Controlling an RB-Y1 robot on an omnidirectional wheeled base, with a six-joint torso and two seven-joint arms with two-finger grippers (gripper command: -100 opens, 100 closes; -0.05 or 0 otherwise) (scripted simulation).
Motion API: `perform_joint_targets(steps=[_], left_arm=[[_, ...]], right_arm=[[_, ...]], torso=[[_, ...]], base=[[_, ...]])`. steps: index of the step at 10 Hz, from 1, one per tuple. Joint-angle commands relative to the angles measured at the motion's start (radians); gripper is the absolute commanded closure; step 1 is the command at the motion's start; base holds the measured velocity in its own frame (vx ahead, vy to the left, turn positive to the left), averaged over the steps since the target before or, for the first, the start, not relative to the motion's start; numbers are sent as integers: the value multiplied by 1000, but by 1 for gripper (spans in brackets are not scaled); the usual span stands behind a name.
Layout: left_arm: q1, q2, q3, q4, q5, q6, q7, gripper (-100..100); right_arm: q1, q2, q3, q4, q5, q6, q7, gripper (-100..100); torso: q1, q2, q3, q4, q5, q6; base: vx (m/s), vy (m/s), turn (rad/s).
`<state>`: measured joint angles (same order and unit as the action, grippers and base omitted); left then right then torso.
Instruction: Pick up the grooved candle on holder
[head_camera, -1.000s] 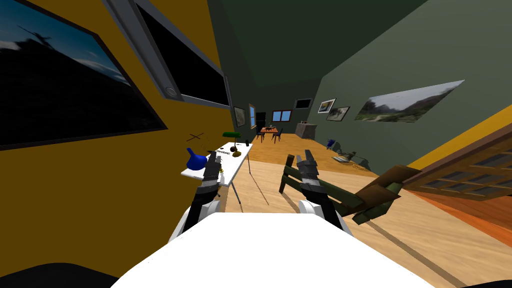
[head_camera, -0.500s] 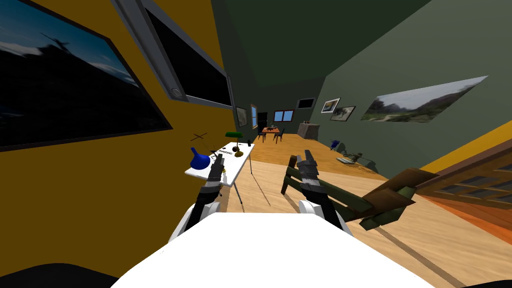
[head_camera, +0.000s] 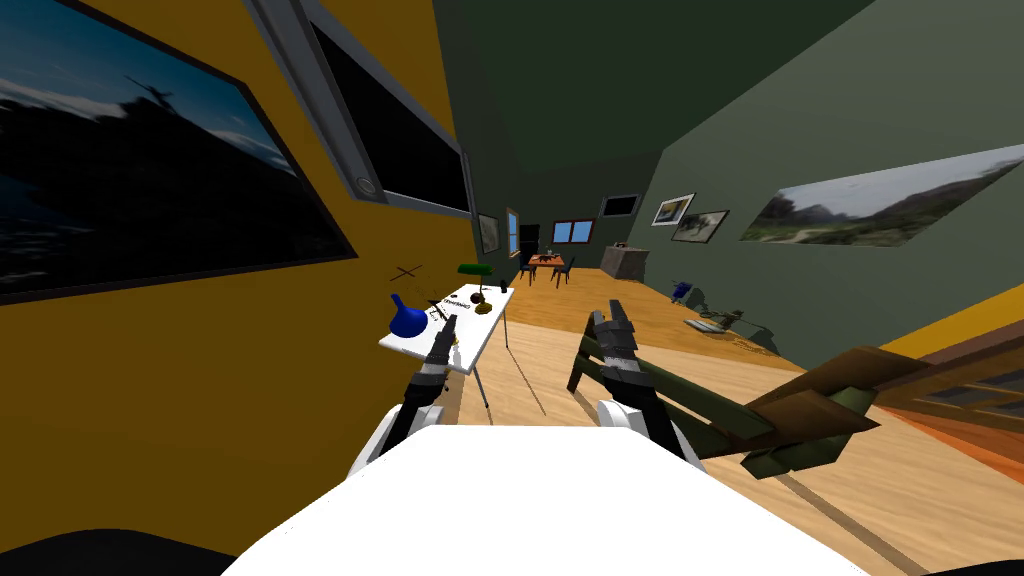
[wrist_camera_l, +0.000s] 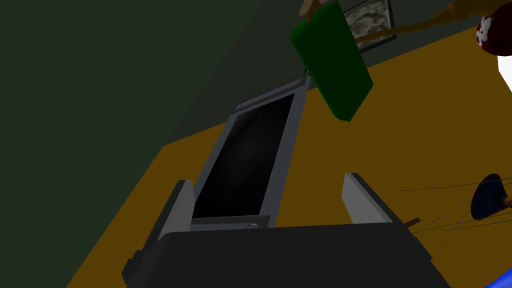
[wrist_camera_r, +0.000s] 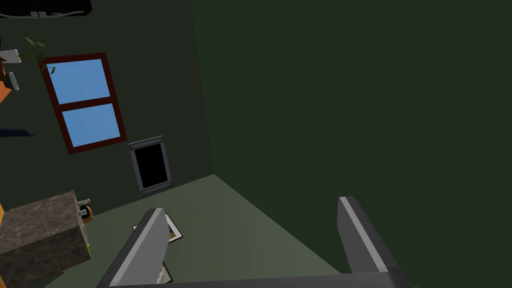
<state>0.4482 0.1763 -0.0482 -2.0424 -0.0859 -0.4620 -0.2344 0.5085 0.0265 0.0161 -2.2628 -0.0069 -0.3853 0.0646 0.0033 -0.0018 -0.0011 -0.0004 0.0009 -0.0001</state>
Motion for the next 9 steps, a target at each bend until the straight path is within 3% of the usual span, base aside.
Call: perform_joint_targets(steps=[1,9], left_arm=[[-11,11,-12,33,-16,7,-19,-100],[-56,58,-30,197,-87,19,-93,-100]], right_arm=[[0,0,0,0,0,0,0,0],[0,0,0,0,0,0,0,0]], torso=[[0,0,0,0,0,0],[0,1,1,0,0,0]], base=[[26,51,62],[17,49,28]])
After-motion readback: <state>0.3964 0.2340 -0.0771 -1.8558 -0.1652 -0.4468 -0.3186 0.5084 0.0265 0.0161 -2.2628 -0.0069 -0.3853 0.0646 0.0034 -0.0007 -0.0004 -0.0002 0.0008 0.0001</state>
